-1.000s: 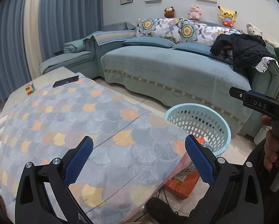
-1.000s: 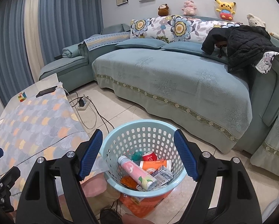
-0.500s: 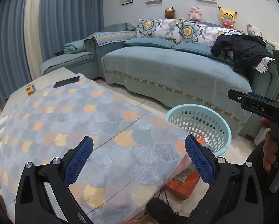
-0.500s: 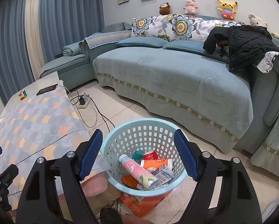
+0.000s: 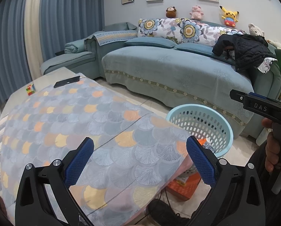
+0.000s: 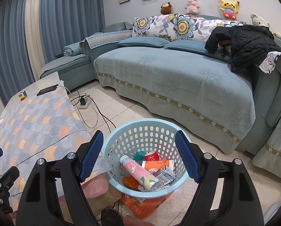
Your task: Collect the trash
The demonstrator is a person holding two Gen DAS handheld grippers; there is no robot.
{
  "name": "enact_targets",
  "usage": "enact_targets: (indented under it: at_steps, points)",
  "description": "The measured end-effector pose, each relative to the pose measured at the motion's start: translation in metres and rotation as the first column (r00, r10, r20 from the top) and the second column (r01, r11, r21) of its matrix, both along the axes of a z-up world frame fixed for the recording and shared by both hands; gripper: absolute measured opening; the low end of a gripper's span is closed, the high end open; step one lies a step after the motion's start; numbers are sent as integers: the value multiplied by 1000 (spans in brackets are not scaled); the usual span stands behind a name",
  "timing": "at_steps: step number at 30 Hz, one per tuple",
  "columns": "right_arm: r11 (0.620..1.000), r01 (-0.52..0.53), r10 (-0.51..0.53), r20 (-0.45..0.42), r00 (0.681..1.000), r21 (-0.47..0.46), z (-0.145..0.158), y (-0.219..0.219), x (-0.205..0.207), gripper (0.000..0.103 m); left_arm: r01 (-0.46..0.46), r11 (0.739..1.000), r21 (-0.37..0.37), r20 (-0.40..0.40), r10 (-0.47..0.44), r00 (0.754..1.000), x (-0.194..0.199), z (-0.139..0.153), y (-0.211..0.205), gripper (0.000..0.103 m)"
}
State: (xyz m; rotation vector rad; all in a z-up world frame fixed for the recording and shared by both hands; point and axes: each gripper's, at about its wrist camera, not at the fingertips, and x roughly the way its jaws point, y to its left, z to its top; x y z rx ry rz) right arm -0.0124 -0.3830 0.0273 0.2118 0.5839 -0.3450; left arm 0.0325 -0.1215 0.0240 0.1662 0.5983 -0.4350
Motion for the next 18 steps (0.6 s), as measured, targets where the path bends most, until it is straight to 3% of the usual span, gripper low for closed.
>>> enact_targets:
  at_steps: [18]
  points:
    - [1000,-4,4,-3,1000,-2,-1,0,0,74,10,1000,-17,17,-10,1000,-5,-1,5,95]
